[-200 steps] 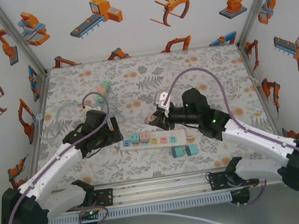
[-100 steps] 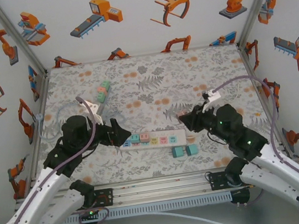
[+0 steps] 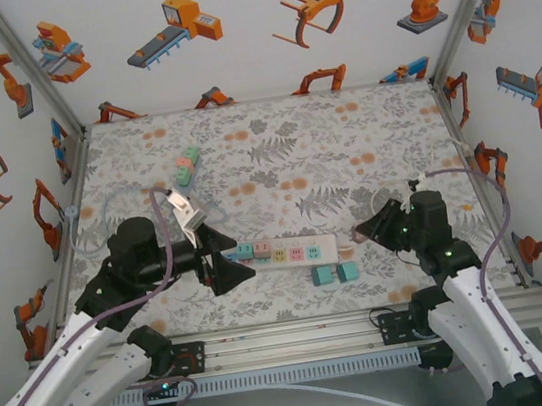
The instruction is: Pull the plug off the socket
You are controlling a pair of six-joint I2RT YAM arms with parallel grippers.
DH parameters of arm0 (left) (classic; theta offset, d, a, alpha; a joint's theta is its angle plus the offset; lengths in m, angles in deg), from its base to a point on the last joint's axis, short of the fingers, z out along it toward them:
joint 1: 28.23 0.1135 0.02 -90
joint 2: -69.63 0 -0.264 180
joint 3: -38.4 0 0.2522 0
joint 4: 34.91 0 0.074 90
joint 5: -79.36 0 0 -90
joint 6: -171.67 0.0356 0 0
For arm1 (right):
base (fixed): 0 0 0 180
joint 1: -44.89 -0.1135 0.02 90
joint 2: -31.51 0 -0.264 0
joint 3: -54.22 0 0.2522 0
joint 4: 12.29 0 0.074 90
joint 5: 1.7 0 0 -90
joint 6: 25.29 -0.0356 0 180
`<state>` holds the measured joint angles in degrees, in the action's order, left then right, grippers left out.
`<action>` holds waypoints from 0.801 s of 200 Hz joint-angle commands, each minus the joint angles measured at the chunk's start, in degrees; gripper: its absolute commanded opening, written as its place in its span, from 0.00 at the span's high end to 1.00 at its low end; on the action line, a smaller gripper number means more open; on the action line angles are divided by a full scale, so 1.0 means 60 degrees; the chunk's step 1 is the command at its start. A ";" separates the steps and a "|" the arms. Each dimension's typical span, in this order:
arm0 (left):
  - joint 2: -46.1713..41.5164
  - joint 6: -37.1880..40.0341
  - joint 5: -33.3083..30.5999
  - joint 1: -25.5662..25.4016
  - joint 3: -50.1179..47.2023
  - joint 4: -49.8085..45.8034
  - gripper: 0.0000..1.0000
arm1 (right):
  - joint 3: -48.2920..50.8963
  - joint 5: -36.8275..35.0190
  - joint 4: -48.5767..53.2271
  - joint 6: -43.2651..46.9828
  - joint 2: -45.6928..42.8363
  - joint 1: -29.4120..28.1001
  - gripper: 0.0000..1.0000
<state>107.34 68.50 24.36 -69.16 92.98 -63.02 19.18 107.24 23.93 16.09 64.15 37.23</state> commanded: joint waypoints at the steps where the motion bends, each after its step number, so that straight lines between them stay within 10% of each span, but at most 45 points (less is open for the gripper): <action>1: -0.0133 0.0337 0.0479 -0.0067 0.0305 0.0115 0.01 | 0.0461 0.0603 0.0522 -0.0546 -0.0556 0.0340 0.85; 93: 0.0134 0.0521 0.0264 -0.0138 0.0213 0.0071 0.01 | 0.2189 0.0053 0.2047 -0.1206 -0.3109 0.0450 0.79; 160: 0.0247 0.0494 -0.0149 -0.0201 0.0060 0.0087 0.03 | 0.2243 0.0036 0.2163 -0.1156 -0.2682 0.0451 0.52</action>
<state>108.45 70.21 24.19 -69.95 92.98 -63.06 30.92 107.11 35.10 9.64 46.82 39.53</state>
